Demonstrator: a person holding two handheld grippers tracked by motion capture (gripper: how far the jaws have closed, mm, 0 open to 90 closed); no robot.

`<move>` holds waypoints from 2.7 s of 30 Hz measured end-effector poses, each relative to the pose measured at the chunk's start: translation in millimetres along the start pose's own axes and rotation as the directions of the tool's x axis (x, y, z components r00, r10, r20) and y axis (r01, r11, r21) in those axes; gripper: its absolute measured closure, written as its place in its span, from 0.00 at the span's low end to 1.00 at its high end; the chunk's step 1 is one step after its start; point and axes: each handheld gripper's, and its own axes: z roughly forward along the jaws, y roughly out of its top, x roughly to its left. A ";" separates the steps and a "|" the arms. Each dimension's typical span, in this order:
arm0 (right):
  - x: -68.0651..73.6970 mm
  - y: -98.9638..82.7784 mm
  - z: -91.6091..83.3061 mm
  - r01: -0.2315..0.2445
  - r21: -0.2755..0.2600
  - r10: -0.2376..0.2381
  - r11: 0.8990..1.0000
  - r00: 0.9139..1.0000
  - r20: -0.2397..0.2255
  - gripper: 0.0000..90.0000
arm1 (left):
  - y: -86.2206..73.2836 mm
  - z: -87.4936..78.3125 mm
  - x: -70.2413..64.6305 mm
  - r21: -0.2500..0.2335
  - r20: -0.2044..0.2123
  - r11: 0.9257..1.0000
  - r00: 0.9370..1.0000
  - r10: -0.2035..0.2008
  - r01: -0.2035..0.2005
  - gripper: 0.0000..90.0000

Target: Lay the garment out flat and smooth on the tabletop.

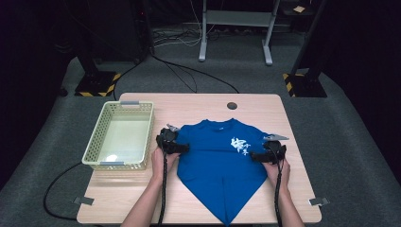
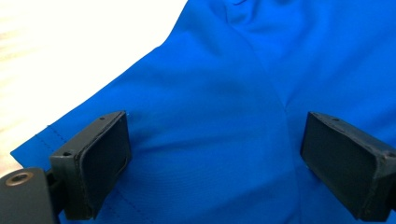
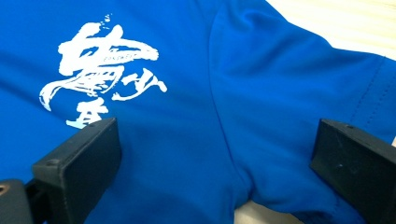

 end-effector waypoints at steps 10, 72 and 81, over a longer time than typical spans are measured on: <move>-3.4 16.9 15.0 -0.002 0.024 0.002 1.000 1.000 0.004 0.00 | 21.5 13.9 13.1 0.053 -0.012 0.998 1.000 -0.020 0.020 0.05; 133.4 -22.1 -51.7 0.128 0.003 -0.125 0.992 0.973 -0.195 0.93 | -75.6 -62.0 -52.7 -0.040 0.067 0.997 0.996 0.063 -0.060 0.02; 129.9 -25.4 -65.2 0.122 -0.022 -0.124 0.992 0.974 -0.189 0.95 | -75.6 -62.2 -52.7 -0.040 0.065 0.997 0.996 0.066 -0.064 0.02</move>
